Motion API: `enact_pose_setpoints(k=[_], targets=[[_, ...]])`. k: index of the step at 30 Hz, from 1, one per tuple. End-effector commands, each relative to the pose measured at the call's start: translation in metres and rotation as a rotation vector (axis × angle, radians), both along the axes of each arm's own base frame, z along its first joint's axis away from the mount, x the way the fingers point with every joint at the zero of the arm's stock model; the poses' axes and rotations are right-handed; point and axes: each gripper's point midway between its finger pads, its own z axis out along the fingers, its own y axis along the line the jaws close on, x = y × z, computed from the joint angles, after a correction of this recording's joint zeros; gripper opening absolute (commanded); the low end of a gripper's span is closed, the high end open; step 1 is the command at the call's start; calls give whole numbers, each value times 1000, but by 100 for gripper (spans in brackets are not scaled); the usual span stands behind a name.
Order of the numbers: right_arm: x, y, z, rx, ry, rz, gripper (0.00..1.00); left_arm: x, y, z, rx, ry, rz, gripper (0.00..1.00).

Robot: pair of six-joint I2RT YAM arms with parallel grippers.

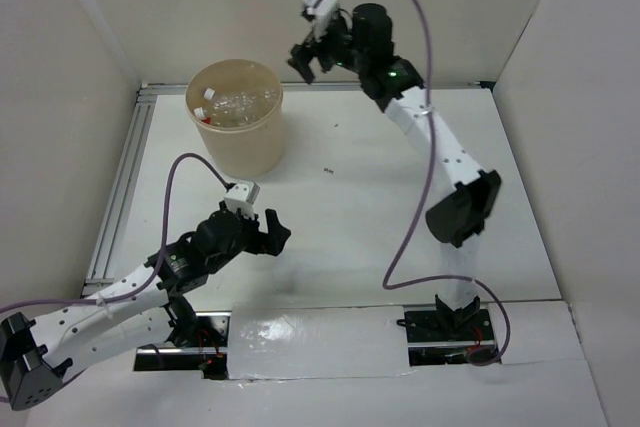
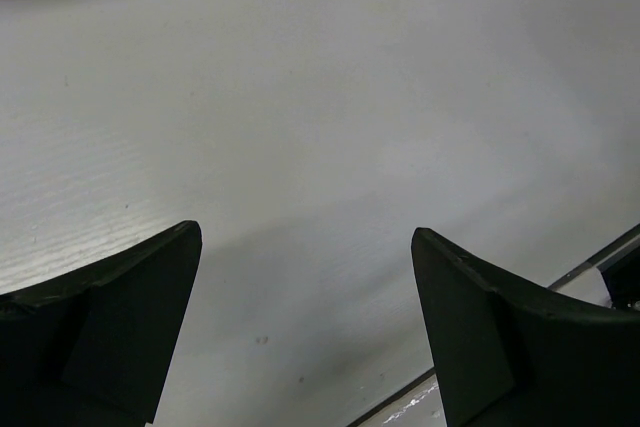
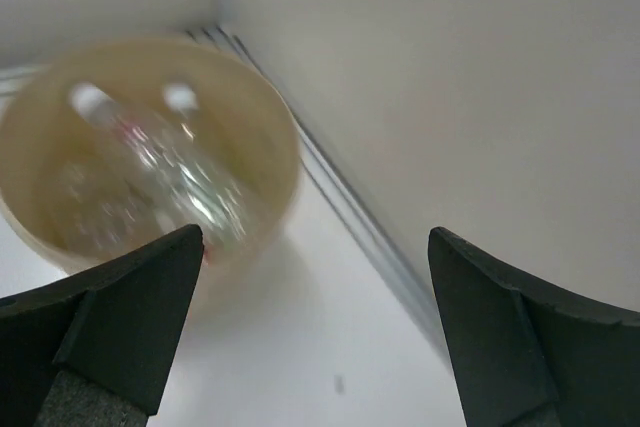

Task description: Put the plastic bottles in the bin

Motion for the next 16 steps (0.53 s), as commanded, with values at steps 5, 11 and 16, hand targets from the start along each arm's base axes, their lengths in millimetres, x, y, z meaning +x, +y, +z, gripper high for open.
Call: enact_pose_setpoints(k=[5, 11, 16], targets=[[-22, -236, -120, -111, 450, -849, 100, 19, -34, 57, -84, -126, -93, 99], [-103, -327, -188, -50, 561, -980, 100, 35, -46, 64, -40, -127, -134, 99], [-156, -345, -231, -27, 542, -983, 100, 49, -48, 67, -27, -135, -130, 99]])
